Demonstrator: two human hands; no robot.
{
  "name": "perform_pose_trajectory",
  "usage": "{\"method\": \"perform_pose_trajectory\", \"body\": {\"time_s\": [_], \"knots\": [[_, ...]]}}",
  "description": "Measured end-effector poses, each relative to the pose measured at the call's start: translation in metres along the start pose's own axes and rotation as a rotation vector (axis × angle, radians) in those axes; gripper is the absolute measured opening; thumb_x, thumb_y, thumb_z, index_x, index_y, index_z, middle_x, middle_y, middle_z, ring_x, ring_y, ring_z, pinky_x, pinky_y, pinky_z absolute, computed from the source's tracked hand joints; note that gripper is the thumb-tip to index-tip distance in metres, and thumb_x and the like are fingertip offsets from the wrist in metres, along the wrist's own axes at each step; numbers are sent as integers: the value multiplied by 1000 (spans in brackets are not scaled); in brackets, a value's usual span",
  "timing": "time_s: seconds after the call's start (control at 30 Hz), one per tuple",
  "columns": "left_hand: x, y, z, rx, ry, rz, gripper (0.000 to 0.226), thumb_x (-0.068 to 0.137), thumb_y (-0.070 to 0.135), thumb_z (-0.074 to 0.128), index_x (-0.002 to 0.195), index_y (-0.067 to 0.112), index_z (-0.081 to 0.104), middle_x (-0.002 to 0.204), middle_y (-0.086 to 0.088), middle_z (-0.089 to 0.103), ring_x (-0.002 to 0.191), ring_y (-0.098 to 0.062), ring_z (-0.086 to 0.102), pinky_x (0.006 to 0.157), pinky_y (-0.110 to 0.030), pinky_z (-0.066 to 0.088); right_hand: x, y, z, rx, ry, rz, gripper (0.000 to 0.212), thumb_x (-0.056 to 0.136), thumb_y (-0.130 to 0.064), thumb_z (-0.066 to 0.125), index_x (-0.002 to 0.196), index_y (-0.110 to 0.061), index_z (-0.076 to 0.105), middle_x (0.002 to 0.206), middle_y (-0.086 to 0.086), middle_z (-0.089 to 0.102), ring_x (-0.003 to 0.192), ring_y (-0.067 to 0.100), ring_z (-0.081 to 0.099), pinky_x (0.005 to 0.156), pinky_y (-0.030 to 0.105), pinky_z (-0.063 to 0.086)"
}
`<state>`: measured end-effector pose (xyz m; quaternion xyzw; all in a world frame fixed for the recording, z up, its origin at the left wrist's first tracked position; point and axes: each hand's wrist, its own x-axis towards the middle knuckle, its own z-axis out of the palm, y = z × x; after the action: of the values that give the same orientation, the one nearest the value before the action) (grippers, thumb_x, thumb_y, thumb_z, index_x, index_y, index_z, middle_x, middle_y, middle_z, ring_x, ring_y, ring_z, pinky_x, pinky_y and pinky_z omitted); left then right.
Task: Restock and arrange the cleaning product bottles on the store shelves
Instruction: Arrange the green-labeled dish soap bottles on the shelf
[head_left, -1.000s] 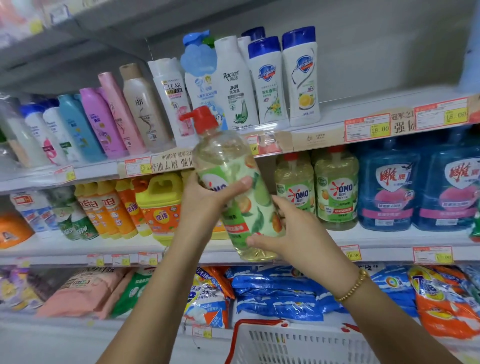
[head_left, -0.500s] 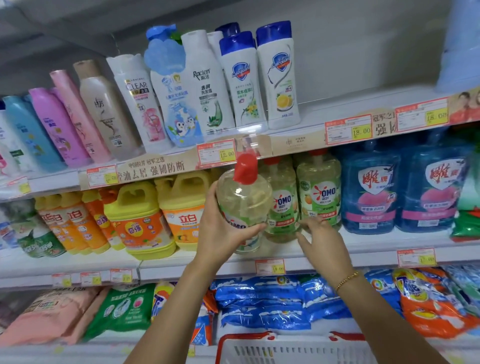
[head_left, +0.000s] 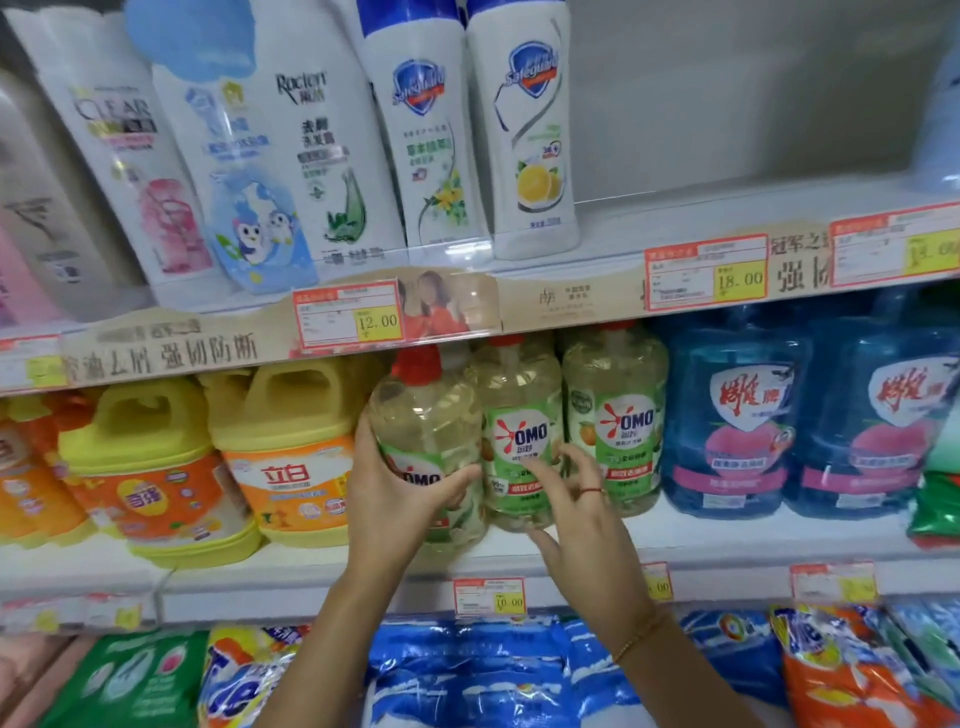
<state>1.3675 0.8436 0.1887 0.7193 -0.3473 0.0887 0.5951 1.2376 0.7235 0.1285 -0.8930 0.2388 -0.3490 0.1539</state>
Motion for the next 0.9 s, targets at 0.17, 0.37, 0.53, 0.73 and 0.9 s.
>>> {"method": "perform_pose_trajectory", "body": {"time_s": [0.17, 0.37, 0.53, 0.73, 0.9], "knots": [[10, -14, 4, 2, 54, -53, 104, 47, 55, 83, 137, 25, 40, 127, 8, 58, 113, -7, 57, 96, -27, 50, 5, 6, 19, -21, 54, -1, 112, 63, -4, 84, 146, -46, 22, 156, 10, 12, 128, 37, 46, 78, 38, 57], [-10, -28, 20, 98, 98, -52, 113, 67, 38, 83, 153, 24, 10, 154, 2, 30, 141, -8, 29, 115, -25, 28, 6, 5, 28, -52, 45, 25, 120, 64, 9, 77, 147, -49, 12, 156, 11, 15, 131, 39, 43, 66, 39, 61], [-46, -47, 33, 238, 35, -216, 104, 79, 21, 78, 154, 17, 7, 150, -7, 31, 135, -19, 35, 98, -17, 27, 6, 6, 32, -43, 65, 31, 121, 64, 9, 76, 146, -51, 11, 154, 11, 19, 127, 38, 47, 56, 36, 60], [-24, -48, 45, 296, 72, -286, 100, 79, 15, 78, 153, 13, 11, 147, -14, 33, 130, -27, 41, 100, -30, 37, 7, 5, 32, -30, 113, 33, 113, 68, 6, 76, 145, -50, 15, 149, 11, 25, 117, 35, 55, 55, 33, 59], [-20, -48, 47, 344, 85, -331, 102, 79, 23, 77, 153, 16, 8, 140, -13, 30, 123, -27, 45, 98, -35, 42, 7, 3, 33, -2, 96, 51, 110, 71, 8, 72, 144, -53, 17, 146, 10, 26, 106, 31, 57, 52, 33, 57]]}}
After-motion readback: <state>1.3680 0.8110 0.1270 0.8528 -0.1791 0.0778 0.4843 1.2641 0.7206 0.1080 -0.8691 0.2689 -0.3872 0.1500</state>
